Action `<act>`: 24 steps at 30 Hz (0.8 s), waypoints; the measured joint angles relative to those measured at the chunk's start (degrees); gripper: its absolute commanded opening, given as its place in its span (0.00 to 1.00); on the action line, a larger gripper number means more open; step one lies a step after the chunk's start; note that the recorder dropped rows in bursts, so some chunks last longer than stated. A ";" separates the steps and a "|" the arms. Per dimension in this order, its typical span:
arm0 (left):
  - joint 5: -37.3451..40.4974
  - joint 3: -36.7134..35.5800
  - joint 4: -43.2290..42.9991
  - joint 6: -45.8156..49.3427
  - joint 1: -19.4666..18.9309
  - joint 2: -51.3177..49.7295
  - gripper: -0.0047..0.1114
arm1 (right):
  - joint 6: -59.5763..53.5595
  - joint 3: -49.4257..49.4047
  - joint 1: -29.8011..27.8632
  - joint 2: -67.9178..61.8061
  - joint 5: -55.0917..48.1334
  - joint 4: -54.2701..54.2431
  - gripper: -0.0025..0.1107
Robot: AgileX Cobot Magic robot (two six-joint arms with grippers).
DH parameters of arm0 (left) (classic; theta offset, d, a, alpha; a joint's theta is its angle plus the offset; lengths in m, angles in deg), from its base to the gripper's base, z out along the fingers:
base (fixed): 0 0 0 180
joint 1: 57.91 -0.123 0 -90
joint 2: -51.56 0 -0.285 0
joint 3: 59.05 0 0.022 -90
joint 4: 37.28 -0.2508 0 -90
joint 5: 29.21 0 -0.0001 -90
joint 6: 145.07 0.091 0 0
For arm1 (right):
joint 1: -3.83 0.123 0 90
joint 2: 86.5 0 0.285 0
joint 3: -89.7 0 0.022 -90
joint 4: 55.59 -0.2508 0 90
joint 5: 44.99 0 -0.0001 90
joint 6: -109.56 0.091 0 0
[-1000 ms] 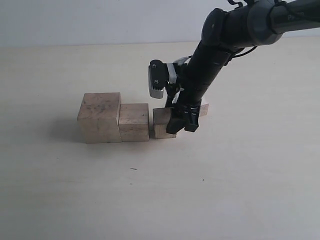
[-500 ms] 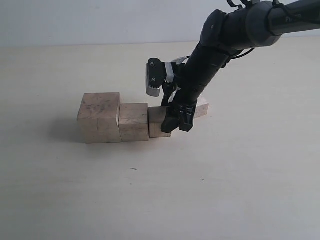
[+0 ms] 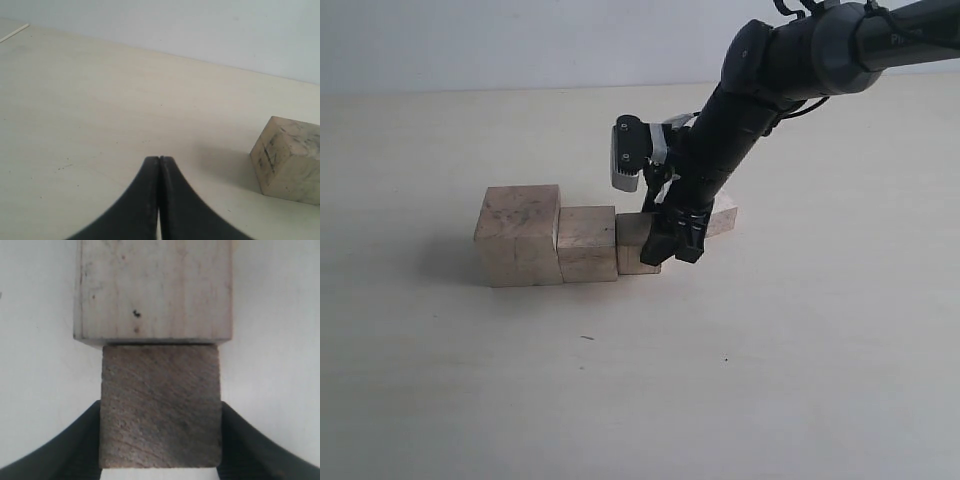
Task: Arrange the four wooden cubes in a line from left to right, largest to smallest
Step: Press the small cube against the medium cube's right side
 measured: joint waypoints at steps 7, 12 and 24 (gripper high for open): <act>0.00 0.00 0.00 0.00 0.00 0.00 0.04 | 1.01 0.00 0.00 0.00 0.11 -0.24 0.57; 0.00 0.00 0.00 0.00 0.00 0.00 0.04 | 2.90 0.00 0.00 -0.33 0.11 -0.76 0.67; 0.00 0.00 0.00 0.00 0.00 0.00 0.04 | 7.50 0.00 0.00 2.28 -0.23 -0.89 0.69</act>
